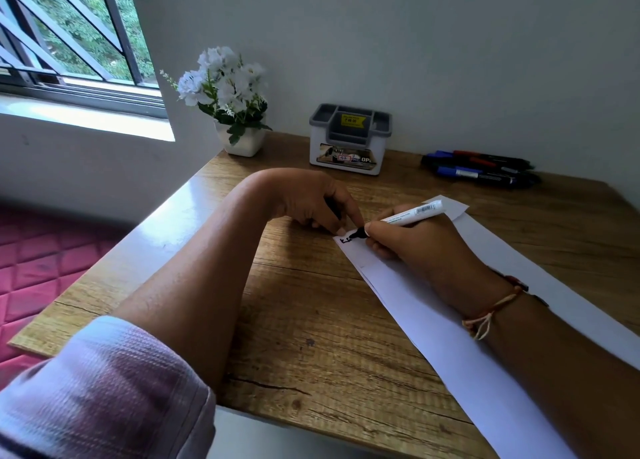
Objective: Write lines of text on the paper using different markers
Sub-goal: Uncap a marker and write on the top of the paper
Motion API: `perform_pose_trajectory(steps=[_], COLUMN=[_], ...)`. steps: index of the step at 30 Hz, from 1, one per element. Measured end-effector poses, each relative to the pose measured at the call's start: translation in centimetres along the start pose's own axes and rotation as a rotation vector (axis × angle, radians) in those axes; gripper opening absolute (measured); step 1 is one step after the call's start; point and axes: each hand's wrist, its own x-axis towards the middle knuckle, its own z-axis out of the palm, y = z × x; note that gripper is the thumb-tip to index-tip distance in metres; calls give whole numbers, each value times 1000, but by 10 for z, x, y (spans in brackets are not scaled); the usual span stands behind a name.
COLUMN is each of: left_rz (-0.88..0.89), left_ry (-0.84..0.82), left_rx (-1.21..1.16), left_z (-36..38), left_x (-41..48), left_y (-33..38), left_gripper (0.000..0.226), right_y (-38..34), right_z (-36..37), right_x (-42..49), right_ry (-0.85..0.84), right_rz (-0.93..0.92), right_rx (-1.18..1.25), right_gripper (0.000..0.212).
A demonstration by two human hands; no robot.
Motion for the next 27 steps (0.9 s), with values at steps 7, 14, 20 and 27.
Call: perform_pose_trajectory(steps=[7, 14, 20, 27], left_rz=[1, -7, -8, -12], left_ry=[1, -8, -5, 4], left_rx=[13, 15, 4, 6], left_z=[-1, -1, -1, -1], left_x=[1, 1, 2, 4], left_y=[0, -1, -1, -2], left_gripper=[35, 34, 35, 35], right_y=[-3, -1, 0, -1], right_z=[2, 1, 0, 1], right_x=[-2, -2, 0, 3], right_ry=[14, 31, 53, 77], right_rz=[-24, -27, -2, -11], right_rx=[-68, -75, -78, -111], right_gripper=[12, 13, 18, 15])
